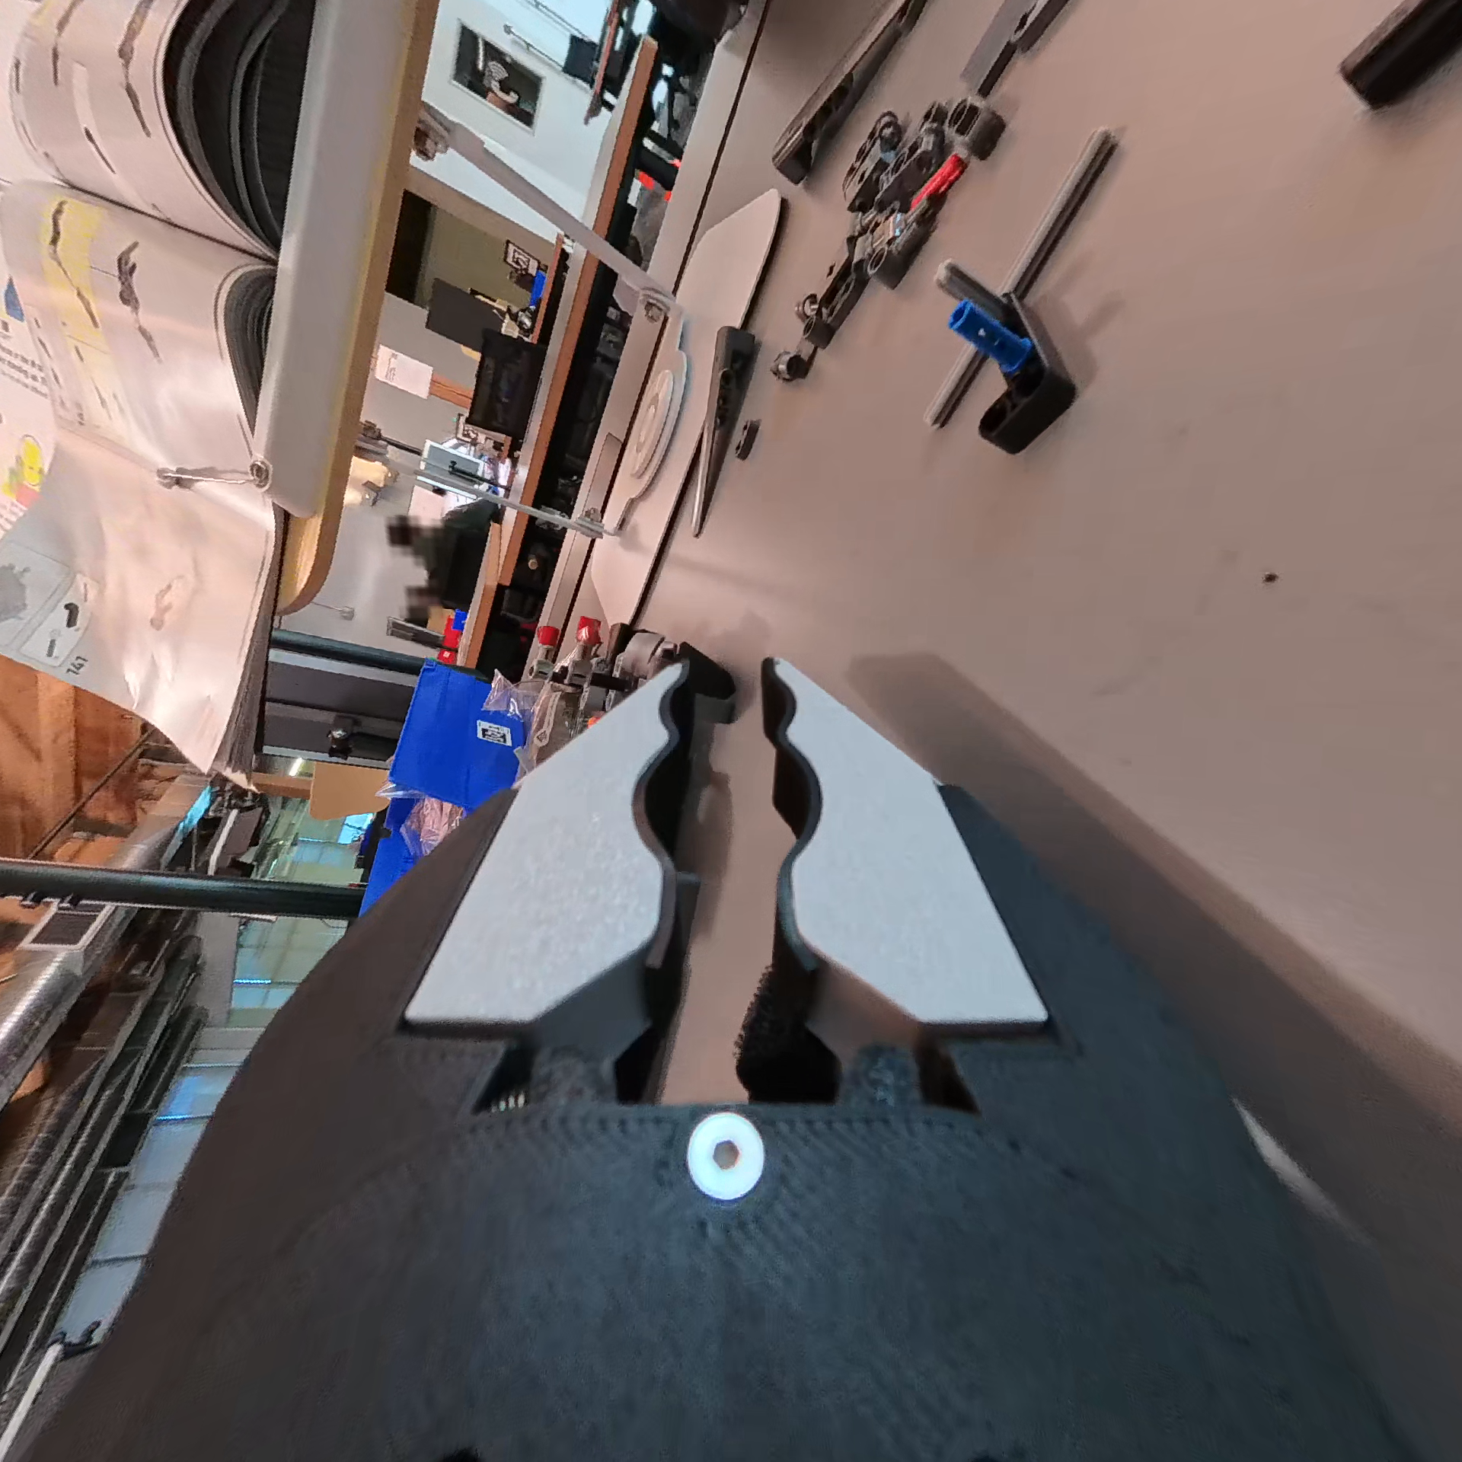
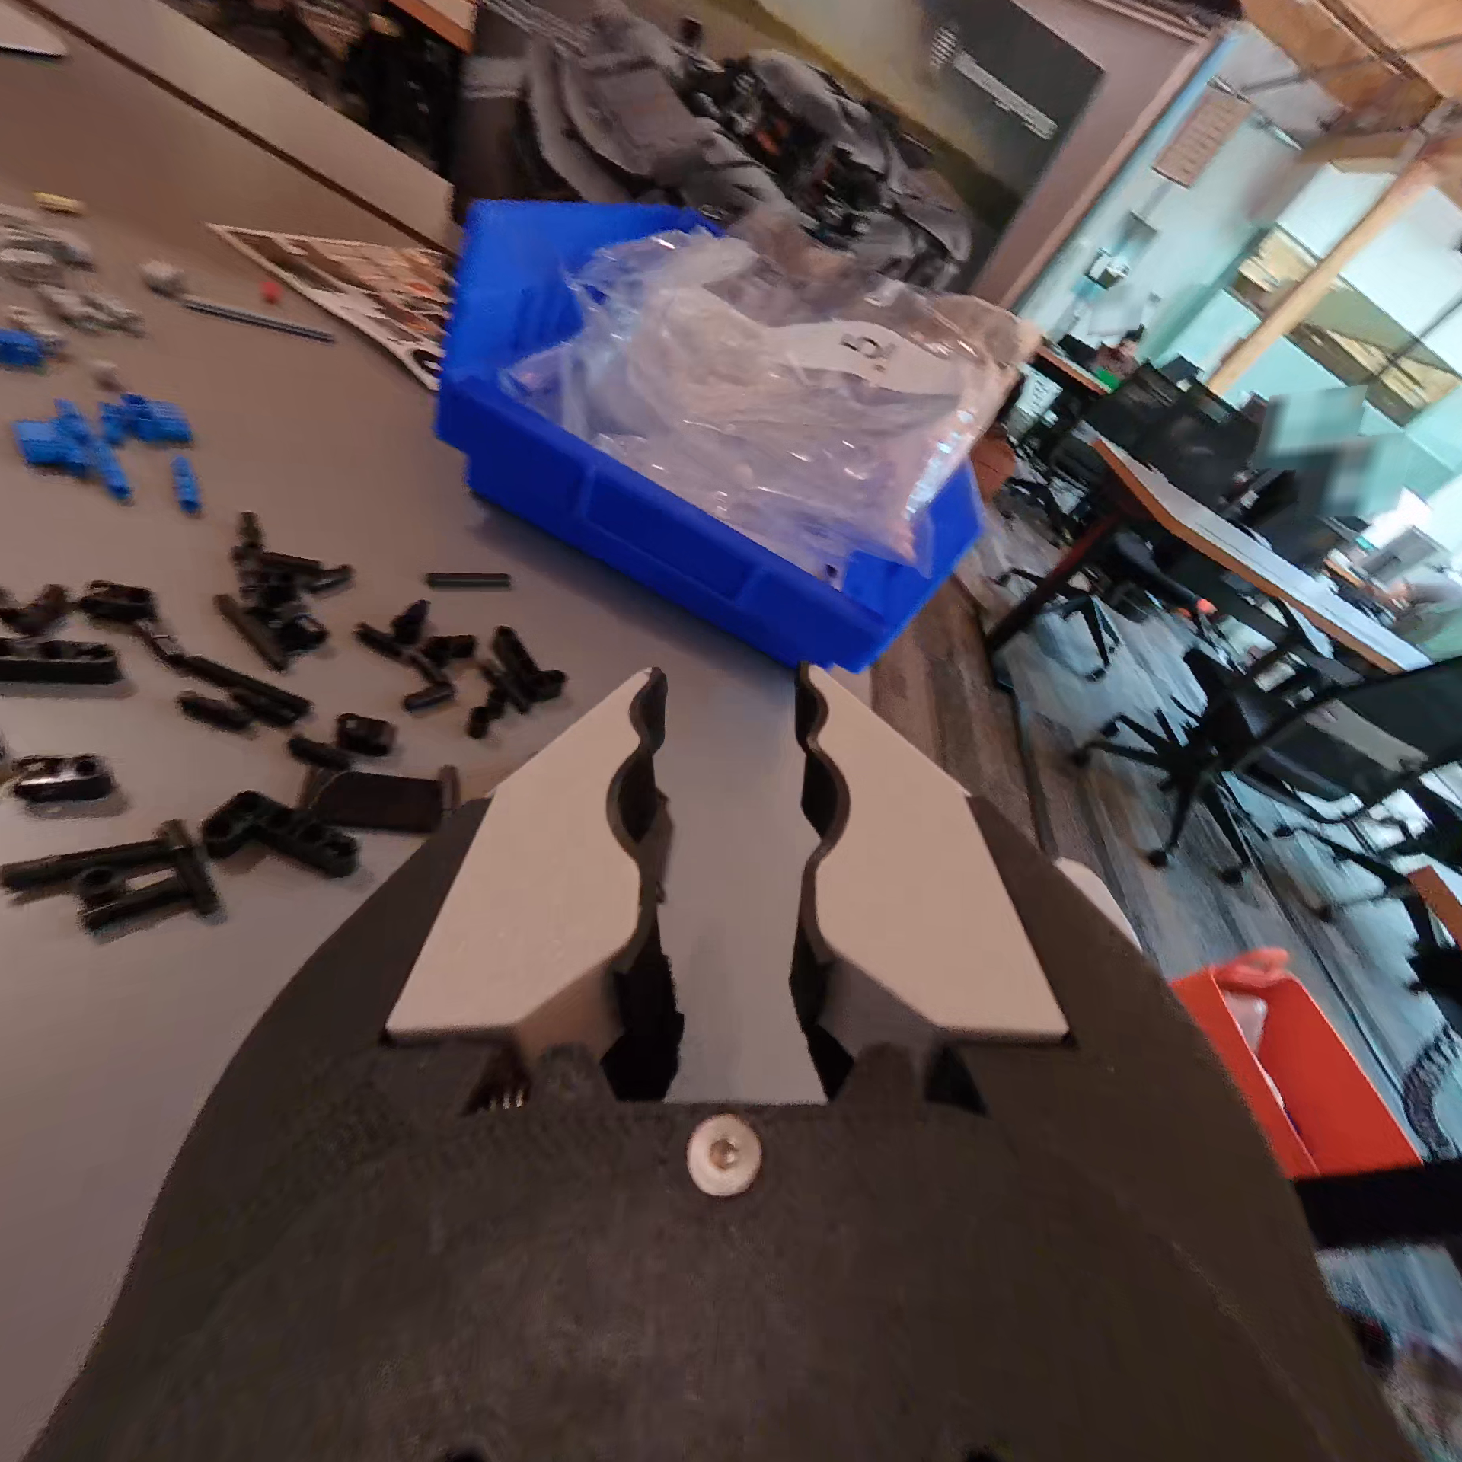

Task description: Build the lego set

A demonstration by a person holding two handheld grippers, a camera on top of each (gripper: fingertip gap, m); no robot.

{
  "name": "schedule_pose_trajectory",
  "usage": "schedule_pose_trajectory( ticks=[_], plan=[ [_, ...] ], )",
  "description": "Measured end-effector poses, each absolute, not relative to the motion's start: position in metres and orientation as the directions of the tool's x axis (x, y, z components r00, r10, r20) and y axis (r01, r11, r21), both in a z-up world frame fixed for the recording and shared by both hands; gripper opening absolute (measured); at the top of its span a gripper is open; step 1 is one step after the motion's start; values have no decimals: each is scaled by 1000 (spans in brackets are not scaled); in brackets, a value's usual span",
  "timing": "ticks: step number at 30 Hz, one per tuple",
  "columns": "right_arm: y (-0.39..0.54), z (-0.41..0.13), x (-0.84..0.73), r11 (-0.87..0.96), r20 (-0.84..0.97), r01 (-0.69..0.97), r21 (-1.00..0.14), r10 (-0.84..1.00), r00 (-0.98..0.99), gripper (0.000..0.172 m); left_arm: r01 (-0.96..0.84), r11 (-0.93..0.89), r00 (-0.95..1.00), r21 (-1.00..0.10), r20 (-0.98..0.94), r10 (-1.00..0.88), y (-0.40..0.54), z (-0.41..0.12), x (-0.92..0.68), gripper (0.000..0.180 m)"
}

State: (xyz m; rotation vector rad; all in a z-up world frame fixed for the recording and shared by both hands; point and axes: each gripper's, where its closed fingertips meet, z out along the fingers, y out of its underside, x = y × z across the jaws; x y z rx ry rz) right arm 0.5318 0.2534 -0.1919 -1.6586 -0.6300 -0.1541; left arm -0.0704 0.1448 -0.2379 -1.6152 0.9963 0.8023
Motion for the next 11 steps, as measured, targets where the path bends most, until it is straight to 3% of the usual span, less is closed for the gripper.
schedule_pose_trajectory(
  ticks=[5, 11],
  plan=[
    [257, -187, 562, -111, 375, 401, -909, 199, 905, 34, -903, -138, 428, -407, -882, -200, 146, -238, -73, 13],
    [261, -197, 567, -167, 416, 444, -880, 179, 892, 40, -905, -149, 422, -399, -885, -194, 146, -238, -75, 10]
  ],
)
